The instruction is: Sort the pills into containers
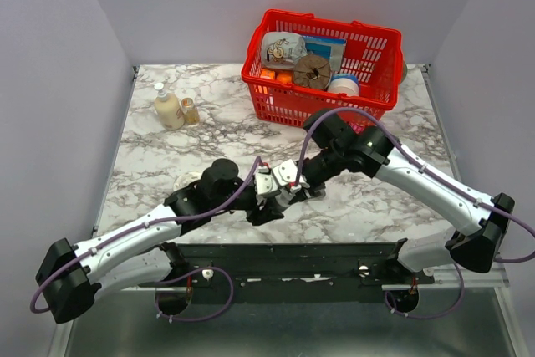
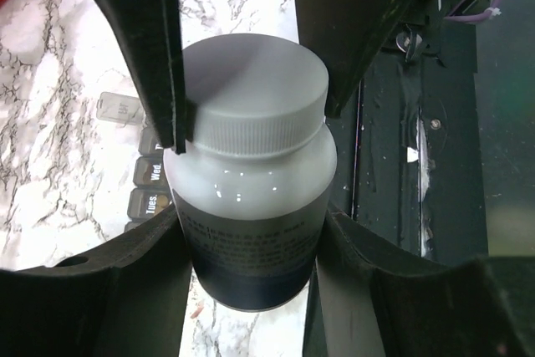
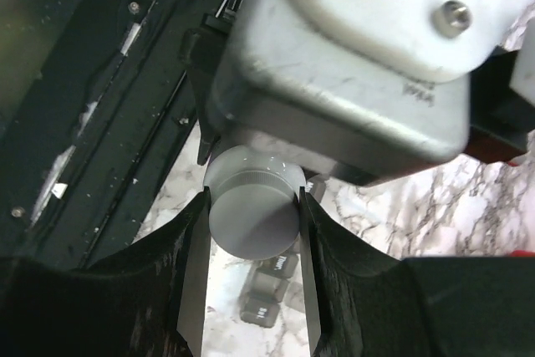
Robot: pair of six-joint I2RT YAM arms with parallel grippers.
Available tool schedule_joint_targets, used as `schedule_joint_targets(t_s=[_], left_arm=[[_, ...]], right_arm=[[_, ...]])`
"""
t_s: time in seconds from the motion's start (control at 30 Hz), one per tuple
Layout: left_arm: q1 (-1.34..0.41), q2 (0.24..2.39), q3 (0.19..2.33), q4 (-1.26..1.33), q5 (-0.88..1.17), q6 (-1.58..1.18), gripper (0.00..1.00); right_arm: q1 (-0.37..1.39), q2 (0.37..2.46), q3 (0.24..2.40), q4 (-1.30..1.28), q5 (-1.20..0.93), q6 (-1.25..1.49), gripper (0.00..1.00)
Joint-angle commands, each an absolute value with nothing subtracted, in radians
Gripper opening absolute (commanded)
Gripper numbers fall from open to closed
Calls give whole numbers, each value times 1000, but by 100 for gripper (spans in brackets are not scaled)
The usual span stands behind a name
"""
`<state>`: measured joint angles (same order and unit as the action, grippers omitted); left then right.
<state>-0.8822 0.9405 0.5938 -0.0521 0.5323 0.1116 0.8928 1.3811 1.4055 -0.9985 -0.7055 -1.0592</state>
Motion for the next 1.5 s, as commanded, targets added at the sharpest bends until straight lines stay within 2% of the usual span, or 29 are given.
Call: schedule_joint_targets(t_s=[0.0, 0.23, 0.33, 0.4, 0.43, 0.47, 0.57, 0.67, 0.73, 0.87, 1.0, 1.23, 1.33, 1.4, 1.43, 1.47], left_arm=[[-864, 865, 577, 52, 540, 94, 0], [-861, 831, 561, 84, 538, 66, 0], [-861, 827, 557, 80, 531, 63, 0], [-861, 830, 558, 75, 528, 63, 0], [-861, 831, 558, 72, 528, 64, 0], [-861, 836, 560, 69, 526, 64, 0], [-861, 848, 566, 61, 522, 58, 0], [-861, 857, 572, 57, 502, 48, 0], [-861, 862, 578, 55, 483, 38, 0], [-861, 894, 598, 40, 437, 5, 0], [-861, 914, 609, 40, 414, -32, 0], [-861, 933, 624, 38, 399, -37, 0], [-861, 934, 626, 38, 391, -34, 0], [-861, 936, 624, 38, 388, -34, 0], [-861, 936, 626, 35, 387, -34, 0], [-861, 936, 626, 34, 384, -32, 0]], right_arm=[[905, 1361, 1384, -1086, -699, -1140, 8], [891, 1330, 1335, -1065, -736, -1059, 13], [879, 1331, 1338, -1054, -782, -1002, 19], [868, 1331, 1344, -1034, -808, -930, 29], [862, 1335, 1356, -1022, -819, -907, 37], [848, 1338, 1362, -1019, -845, -887, 54], [812, 1339, 1390, -977, -891, -778, 78], [764, 1335, 1402, -916, -954, -637, 87], [749, 1324, 1393, -841, -960, -498, 88], [724, 1286, 1315, -651, -797, -197, 99], [718, 1298, 1281, -604, -632, -2, 99], [718, 1330, 1255, -595, -649, 32, 89], [718, 1345, 1259, -607, -640, 23, 78], [718, 1354, 1267, -620, -656, 12, 67], [718, 1355, 1269, -623, -666, 11, 60], [718, 1356, 1272, -629, -681, 11, 43]])
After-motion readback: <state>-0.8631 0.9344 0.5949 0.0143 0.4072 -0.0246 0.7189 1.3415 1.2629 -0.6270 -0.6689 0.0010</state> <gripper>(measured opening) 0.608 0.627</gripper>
